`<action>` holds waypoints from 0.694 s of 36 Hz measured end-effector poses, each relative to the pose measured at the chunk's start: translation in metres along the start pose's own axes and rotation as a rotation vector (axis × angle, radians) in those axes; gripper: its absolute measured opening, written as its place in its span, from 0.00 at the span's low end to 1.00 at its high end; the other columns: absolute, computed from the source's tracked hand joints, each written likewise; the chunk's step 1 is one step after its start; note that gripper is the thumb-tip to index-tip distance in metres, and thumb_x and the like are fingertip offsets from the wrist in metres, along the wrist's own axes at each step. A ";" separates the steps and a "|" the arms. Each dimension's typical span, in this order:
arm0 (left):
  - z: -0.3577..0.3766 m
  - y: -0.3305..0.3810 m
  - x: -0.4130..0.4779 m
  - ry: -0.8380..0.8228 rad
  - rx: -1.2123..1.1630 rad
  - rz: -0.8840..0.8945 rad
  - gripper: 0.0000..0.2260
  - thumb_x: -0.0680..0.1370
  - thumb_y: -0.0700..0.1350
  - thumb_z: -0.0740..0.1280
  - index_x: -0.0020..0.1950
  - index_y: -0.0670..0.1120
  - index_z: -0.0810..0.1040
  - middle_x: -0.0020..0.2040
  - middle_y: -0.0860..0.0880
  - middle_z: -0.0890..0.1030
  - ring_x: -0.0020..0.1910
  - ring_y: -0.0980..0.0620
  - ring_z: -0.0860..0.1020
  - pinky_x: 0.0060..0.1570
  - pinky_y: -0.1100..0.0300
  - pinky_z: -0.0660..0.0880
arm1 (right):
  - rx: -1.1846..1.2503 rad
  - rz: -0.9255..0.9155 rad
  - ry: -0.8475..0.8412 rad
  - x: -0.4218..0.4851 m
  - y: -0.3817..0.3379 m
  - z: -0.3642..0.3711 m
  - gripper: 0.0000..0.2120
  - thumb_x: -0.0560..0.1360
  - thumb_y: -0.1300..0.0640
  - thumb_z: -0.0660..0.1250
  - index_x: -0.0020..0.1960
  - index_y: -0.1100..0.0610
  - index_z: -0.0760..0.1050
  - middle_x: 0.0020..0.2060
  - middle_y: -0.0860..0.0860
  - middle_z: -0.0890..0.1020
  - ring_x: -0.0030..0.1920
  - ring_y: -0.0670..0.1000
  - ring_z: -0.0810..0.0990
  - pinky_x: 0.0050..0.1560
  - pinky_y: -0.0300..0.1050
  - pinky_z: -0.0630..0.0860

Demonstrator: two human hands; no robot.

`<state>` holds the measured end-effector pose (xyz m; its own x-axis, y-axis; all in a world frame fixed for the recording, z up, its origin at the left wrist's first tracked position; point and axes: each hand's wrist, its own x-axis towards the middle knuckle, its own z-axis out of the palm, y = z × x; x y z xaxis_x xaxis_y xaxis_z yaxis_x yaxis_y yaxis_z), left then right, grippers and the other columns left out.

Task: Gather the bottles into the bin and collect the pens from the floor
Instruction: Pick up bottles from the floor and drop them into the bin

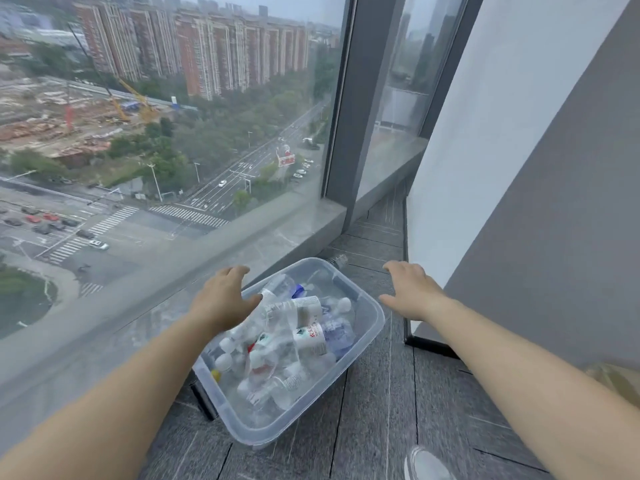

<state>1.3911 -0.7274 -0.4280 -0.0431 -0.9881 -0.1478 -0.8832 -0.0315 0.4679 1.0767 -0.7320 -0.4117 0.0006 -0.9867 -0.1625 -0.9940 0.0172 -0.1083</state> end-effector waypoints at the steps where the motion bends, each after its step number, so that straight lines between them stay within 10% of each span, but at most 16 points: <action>1: 0.004 0.004 0.010 0.001 0.012 -0.024 0.29 0.77 0.55 0.65 0.75 0.48 0.60 0.75 0.47 0.62 0.73 0.45 0.63 0.69 0.50 0.64 | 0.010 -0.012 -0.007 0.018 0.007 0.005 0.31 0.75 0.49 0.64 0.74 0.54 0.59 0.72 0.53 0.65 0.72 0.56 0.61 0.68 0.54 0.66; 16: 0.074 0.075 0.195 0.161 0.005 -0.276 0.27 0.78 0.54 0.64 0.74 0.49 0.62 0.74 0.48 0.64 0.72 0.47 0.64 0.68 0.50 0.65 | -0.075 -0.260 -0.178 0.310 0.074 0.100 0.28 0.77 0.55 0.63 0.74 0.55 0.58 0.72 0.54 0.65 0.71 0.58 0.63 0.65 0.53 0.68; 25: 0.098 0.046 0.201 0.211 -0.009 -0.414 0.25 0.78 0.52 0.64 0.73 0.49 0.63 0.73 0.49 0.65 0.72 0.48 0.64 0.68 0.55 0.63 | -0.281 -0.499 -0.253 0.385 0.035 0.191 0.35 0.75 0.62 0.65 0.77 0.51 0.53 0.78 0.48 0.52 0.78 0.56 0.47 0.73 0.56 0.57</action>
<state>1.2964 -0.9124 -0.5218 0.4093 -0.9010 -0.1439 -0.8017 -0.4304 0.4147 1.0635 -1.0804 -0.6654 0.4635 -0.7958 -0.3897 -0.8583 -0.5126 0.0259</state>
